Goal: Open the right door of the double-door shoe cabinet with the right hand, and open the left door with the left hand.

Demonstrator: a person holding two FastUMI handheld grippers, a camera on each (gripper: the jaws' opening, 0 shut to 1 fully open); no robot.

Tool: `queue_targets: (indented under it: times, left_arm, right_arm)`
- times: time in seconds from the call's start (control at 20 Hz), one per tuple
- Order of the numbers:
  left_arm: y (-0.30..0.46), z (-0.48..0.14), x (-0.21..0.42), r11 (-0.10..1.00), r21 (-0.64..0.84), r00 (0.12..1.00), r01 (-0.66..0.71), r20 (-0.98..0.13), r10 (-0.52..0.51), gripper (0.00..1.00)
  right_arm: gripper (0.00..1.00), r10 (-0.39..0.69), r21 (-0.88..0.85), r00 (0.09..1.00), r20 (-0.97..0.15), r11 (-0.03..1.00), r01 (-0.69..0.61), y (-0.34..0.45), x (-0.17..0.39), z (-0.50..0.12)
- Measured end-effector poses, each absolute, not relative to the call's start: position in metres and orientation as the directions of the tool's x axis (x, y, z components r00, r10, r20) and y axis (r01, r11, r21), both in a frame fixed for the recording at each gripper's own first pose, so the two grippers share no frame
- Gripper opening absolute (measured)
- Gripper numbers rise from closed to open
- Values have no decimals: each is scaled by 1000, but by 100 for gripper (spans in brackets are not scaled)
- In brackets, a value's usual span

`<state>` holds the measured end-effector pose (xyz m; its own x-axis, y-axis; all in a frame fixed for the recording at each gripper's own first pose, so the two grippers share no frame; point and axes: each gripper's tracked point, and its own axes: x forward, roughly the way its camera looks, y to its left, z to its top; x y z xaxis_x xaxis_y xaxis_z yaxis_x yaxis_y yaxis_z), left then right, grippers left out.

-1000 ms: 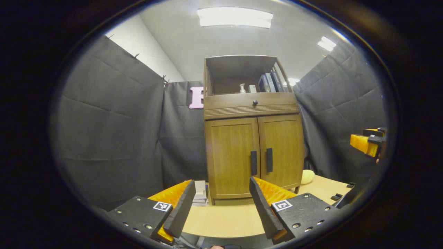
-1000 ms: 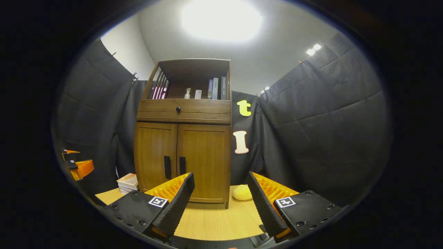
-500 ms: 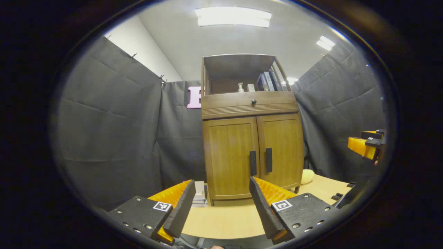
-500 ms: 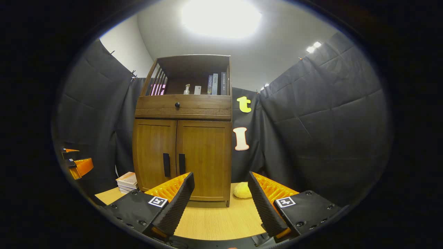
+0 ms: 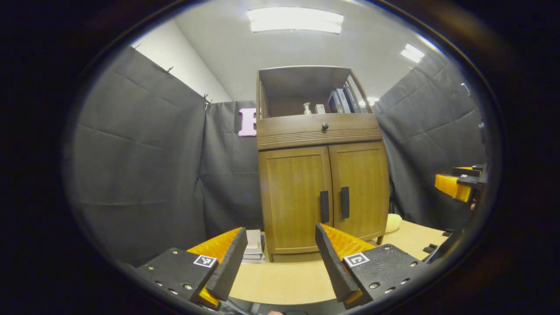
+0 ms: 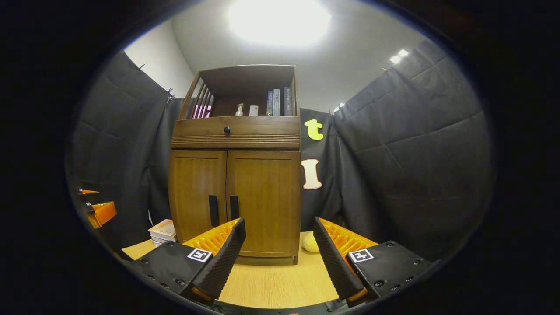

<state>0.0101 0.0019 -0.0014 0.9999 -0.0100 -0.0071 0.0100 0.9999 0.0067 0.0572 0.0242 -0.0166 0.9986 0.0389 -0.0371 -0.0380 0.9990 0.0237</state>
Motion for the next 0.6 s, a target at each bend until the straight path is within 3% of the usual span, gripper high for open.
queue_targets:
  times: [0.6]
  left_arm:
    - [15, 2, 24, 998, 28, 999, -52, 10, 52, 89]
  right_arm:
    - [98, 126, 48, 991, -35, 991, -124, 59, 150, -21]
